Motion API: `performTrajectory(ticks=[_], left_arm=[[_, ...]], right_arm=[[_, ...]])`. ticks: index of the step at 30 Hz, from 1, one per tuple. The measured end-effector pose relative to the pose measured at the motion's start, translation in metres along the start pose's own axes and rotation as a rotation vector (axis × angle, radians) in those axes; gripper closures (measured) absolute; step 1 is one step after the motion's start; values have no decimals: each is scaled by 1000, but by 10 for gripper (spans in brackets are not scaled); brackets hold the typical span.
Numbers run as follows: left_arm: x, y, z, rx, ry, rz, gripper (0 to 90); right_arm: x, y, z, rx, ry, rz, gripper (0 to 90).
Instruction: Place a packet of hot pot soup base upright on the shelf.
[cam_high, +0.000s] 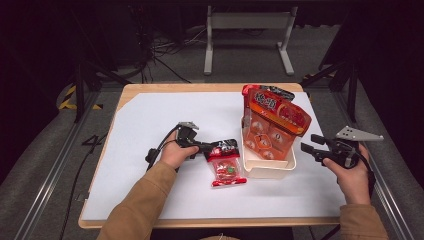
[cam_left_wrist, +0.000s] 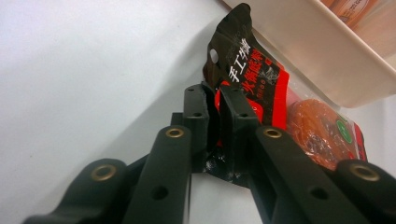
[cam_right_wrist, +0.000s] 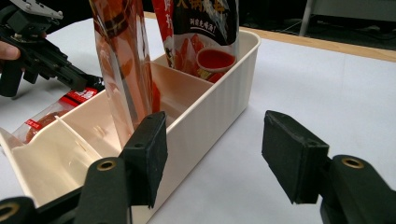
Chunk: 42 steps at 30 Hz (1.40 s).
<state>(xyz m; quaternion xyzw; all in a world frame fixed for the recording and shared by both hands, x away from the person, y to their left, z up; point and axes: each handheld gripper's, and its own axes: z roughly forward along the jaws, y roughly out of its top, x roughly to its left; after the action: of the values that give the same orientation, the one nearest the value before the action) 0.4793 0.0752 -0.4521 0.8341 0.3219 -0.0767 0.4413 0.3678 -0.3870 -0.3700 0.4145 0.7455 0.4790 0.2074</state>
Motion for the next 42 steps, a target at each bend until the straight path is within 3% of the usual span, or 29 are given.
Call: performTrajectory(ticks=[7, 19, 28, 35, 38, 42], left_arm=[[-5, 3, -9, -31, -9, 16, 888], [-23, 9, -32, -88, -56, 67, 894], [-51, 14, -55, -126, -72, 160, 897], [-71, 17, -69, -146, -90, 230, 900], [-83, 19, -77, -159, -96, 279, 900], [-98, 20, -86, -163, -65, 345, 900]], right_arm=[[0, 0, 0, -2, 0, -2, 405], [-1, -1, -2, -11, 0, 6, 405], [-2, -1, -2, -17, 4, 10, 405], [-3, -2, -4, -2, 4, -21, 487], [-4, -3, -5, 6, 1, -28, 506], [-5, -3, -6, 8, -2, -26, 506]])
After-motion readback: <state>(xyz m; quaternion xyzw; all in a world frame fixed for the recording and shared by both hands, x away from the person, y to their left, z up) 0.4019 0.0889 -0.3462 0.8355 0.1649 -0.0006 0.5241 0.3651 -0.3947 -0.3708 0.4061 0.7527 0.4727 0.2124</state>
